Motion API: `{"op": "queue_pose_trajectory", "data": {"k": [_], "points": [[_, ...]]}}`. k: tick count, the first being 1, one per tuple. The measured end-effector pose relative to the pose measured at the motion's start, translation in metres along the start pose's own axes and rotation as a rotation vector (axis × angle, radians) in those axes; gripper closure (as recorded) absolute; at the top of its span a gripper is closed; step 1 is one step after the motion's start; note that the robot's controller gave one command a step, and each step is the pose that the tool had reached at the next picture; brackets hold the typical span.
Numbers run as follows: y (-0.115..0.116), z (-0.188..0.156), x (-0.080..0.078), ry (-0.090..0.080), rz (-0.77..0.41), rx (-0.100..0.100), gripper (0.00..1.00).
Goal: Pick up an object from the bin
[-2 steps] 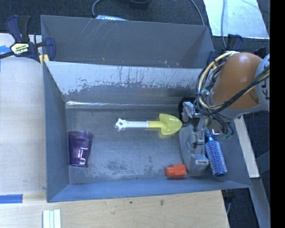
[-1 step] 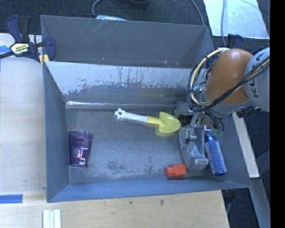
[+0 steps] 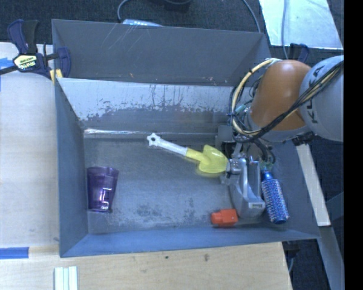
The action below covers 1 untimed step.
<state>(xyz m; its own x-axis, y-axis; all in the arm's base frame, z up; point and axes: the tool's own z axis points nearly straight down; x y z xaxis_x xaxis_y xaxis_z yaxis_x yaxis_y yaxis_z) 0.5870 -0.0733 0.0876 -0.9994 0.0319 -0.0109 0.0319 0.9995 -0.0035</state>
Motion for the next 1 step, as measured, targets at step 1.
{"op": "queue_pose_trajectory", "data": {"k": [1], "points": [[0.0095,0.0148,-0.0412,0.015,-0.096,-0.009,1.0]]}}
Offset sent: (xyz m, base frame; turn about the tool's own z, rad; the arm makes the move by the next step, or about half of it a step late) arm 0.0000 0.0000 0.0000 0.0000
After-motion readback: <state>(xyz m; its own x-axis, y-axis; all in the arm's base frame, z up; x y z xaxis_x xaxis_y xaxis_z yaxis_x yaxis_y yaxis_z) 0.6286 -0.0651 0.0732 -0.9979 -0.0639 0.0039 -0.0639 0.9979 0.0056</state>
